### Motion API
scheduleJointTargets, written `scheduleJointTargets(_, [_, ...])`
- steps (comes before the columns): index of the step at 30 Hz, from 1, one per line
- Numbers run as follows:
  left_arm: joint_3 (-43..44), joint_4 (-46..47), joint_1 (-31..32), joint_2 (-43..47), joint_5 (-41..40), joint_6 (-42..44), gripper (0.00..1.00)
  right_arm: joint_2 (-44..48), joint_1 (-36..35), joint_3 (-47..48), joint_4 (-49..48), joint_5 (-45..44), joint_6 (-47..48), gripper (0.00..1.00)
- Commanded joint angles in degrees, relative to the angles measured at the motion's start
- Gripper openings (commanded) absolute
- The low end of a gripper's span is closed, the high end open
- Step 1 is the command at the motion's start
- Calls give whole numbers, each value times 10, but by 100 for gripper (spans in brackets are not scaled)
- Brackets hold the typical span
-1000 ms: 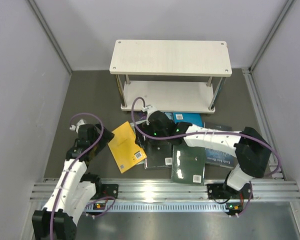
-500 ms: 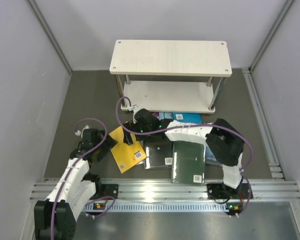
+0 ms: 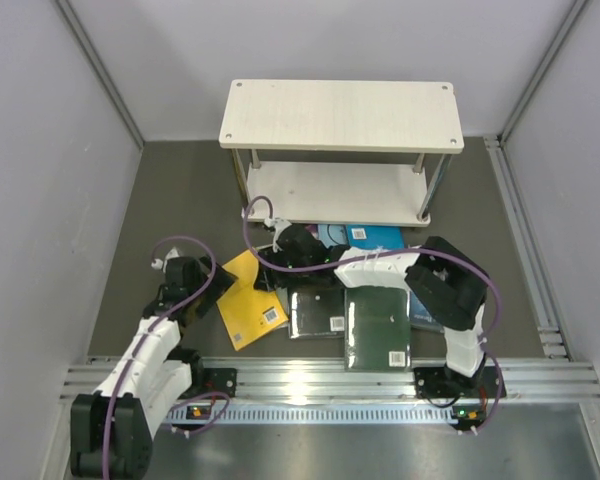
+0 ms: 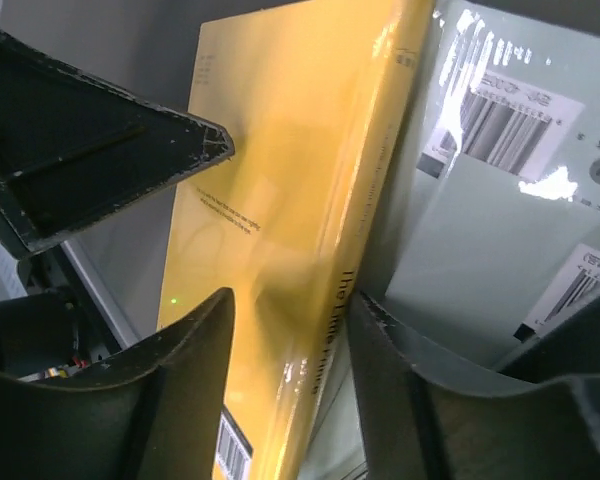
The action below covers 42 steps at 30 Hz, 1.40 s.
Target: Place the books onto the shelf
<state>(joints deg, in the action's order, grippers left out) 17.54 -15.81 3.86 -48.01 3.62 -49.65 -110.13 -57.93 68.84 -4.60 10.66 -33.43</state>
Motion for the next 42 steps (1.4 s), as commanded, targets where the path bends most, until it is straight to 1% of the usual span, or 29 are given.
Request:
scheduleJointTargets(1, [-29, 32, 2, -2, 12, -12, 90, 10, 5, -38, -30, 41, -37, 47])
scheduleJointTargets(2, [-35, 38, 2, -2, 14, -18, 90, 8, 6, -41, -37, 51, -40, 39])
scheduleJointTargets(3, [-36, 39, 2, 0, 17, -19, 90, 4, 5, -45, -54, 57, -49, 36])
scheduleJointTargets(5, [-40, 39, 2, 1, 20, -21, 90, 1, 8, -61, -80, 77, -63, 34])
scheduleJointTargets(6, [-40, 39, 2, 5, 20, -22, 90, -1, 9, -67, -114, 85, -78, 32])
scheduleJointTargets(9, [-41, 30, 2, 20, 22, -24, 90, -2, 12, -92, -171, 112, -116, 28])
scheduleJointTargets(11, [-44, 27, 2, 34, 26, -28, 90, -1, 12, -113, -244, 136, -149, 26])
scheduleJointTargets(12, [-44, 27, 2, 41, 31, -30, 89, -1, 13, -127, -273, 145, -160, 23])
scheduleJointTargets(13, [-43, 24, 2, 46, 37, -33, 89, -1, 13, -134, -323, 158, -181, 13])
scheduleJointTargets(15, [-37, 12, 2, 64, 43, -32, 89, 7, 14, -142, -356, 168, -194, 0])
scheduleJointTargets(17, [-22, -4, 2, 79, 46, -26, 90, 18, 13, -157, -380, 167, -197, 0])
scheduleJointTargets(18, [-15, -19, 2, 96, 46, -22, 90, 37, 13, -165, -377, 163, -194, 0])
scheduleJointTargets(23, [37, -68, 2, 149, 36, -9, 92, 113, 24, -189, -300, 117, -158, 0])
scheduleJointTargets(24, [44, -74, 2, 156, 32, -9, 92, 144, 32, -207, -297, 112, -157, 0])
scheduleJointTargets(26, [64, -91, 2, 170, 24, -6, 93, 175, 40, -225, -291, 104, -158, 0])
scheduleJointTargets(29, [88, -106, 2, 186, 18, 2, 93, 255, 58, -255, -257, 89, -152, 0])
scheduleJointTargets(32, [109, -121, 2, 194, 18, 6, 94, 306, 75, -282, -213, 61, -139, 0])
scheduleJointTargets(35, [117, -122, 2, 204, 27, 5, 94, 382, 105, -313, -194, 42, -149, 0])
scheduleJointTargets(38, [115, -120, 2, 213, 45, -2, 94, 417, 158, -338, -192, 45, -175, 0])
scheduleJointTargets(39, [111, -115, 2, 215, 49, -4, 94, 421, 185, -346, -192, 47, -182, 0])
scheduleJointTargets(41, [106, -107, 2, 220, 64, -9, 94, 424, 213, -348, -198, 55, -203, 0])
scheduleJointTargets(42, [100, -101, 2, 222, 70, -11, 94, 421, 237, -354, -208, 57, -215, 0])
